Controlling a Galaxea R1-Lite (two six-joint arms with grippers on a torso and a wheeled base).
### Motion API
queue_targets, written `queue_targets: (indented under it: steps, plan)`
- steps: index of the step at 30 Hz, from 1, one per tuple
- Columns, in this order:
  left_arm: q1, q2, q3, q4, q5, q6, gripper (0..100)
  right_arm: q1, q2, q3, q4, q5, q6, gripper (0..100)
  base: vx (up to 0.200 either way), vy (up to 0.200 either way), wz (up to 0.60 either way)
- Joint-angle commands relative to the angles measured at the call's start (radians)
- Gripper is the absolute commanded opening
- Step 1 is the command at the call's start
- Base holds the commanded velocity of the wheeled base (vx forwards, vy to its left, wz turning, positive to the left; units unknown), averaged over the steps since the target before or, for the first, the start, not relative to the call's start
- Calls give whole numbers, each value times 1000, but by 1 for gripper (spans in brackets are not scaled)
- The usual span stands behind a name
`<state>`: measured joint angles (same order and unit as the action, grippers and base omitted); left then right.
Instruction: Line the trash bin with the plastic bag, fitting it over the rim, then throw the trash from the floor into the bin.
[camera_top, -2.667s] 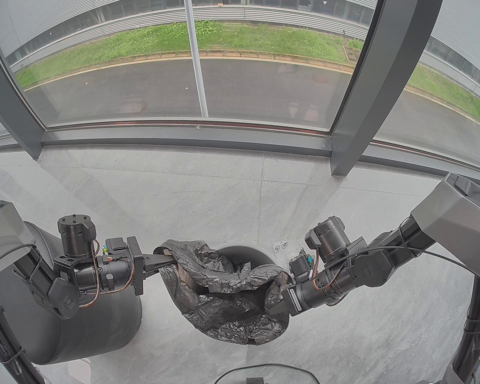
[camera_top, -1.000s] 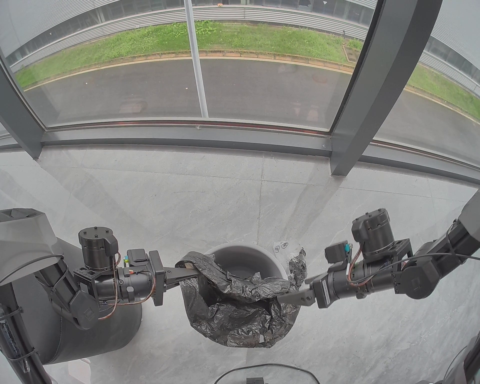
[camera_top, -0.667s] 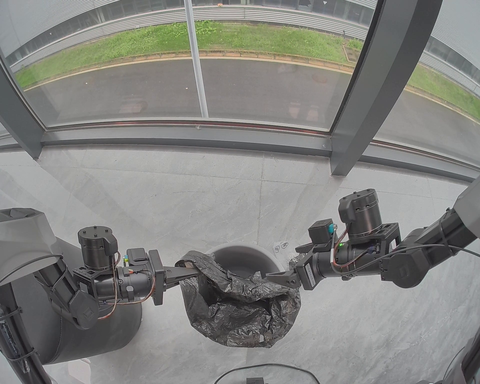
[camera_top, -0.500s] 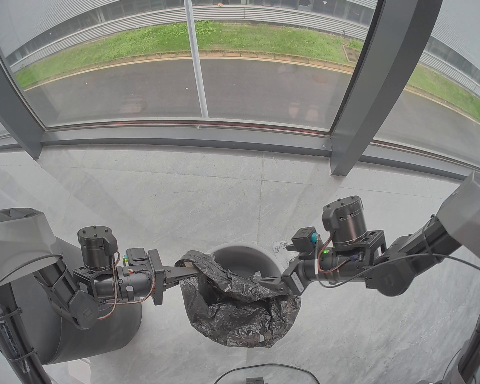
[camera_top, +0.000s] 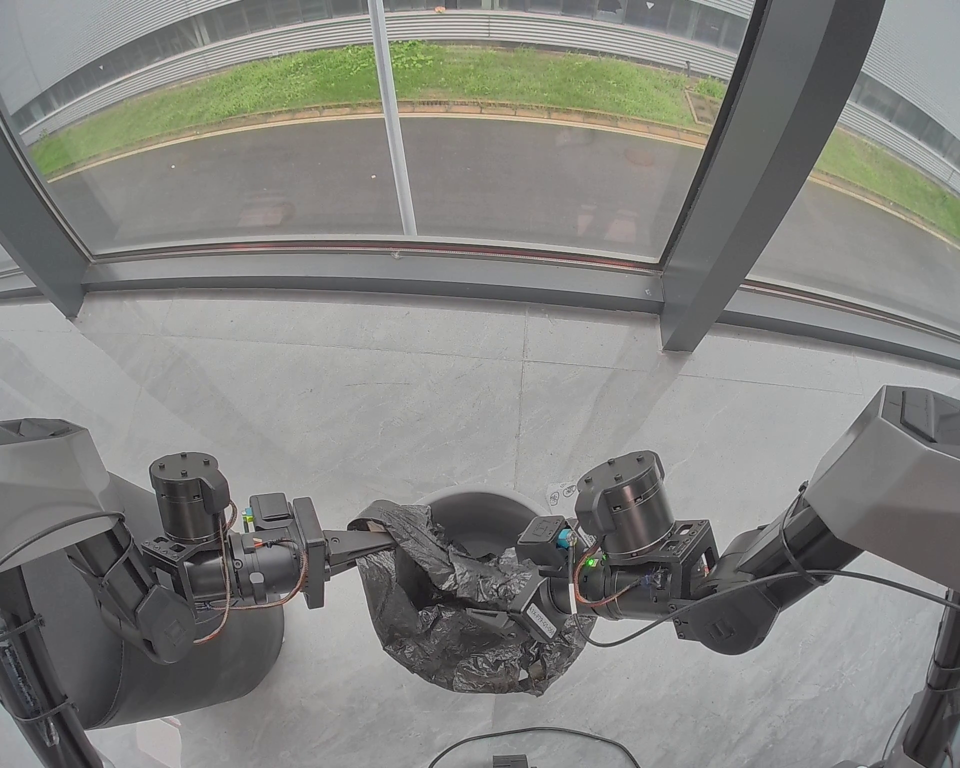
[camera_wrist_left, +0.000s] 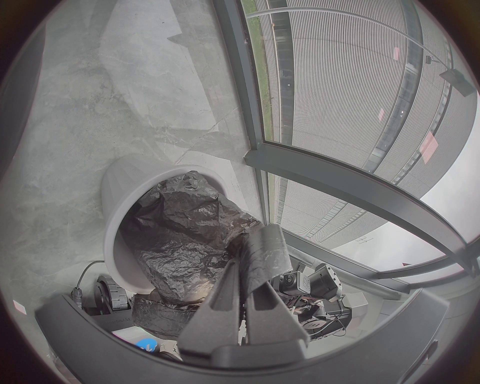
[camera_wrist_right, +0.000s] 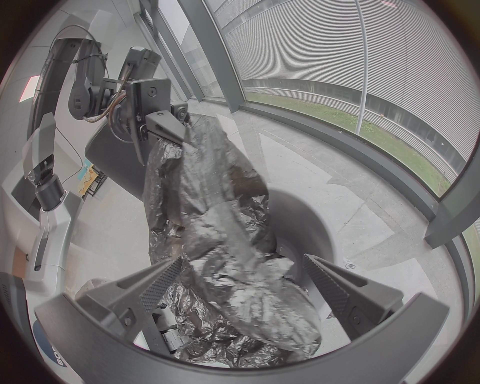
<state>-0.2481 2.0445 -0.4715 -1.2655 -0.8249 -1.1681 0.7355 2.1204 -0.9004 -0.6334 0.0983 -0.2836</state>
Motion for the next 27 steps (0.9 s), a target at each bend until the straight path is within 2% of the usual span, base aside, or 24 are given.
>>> queue_targets:
  steps: [1, 9, 16, 17, 27]
  plan:
    - [0, 2, 5, 0, 0, -1, 0, 5, 10, 6, -2, 0, 1, 100, 0, 0, 0]
    - [1, 6, 4, -2, 0, -5, 0, 13, 6, 34, -3, 1, 1, 100, 0, 0, 0]
    - [1, 3, 4, -2, 1, -5, 0, 2, 78, -5, -38, -2, 3, 100, 0, 0, 0]
    - [1, 3, 4, -2, 1, -5, 0, -2, 85, -9, -51, -2, 3, 0, 0, 0, 0]
    - [0, -21, 13, -2, 1, -15, 0, -39, 93, -15, -94, -14, 8, 0, 0, 0, 0]
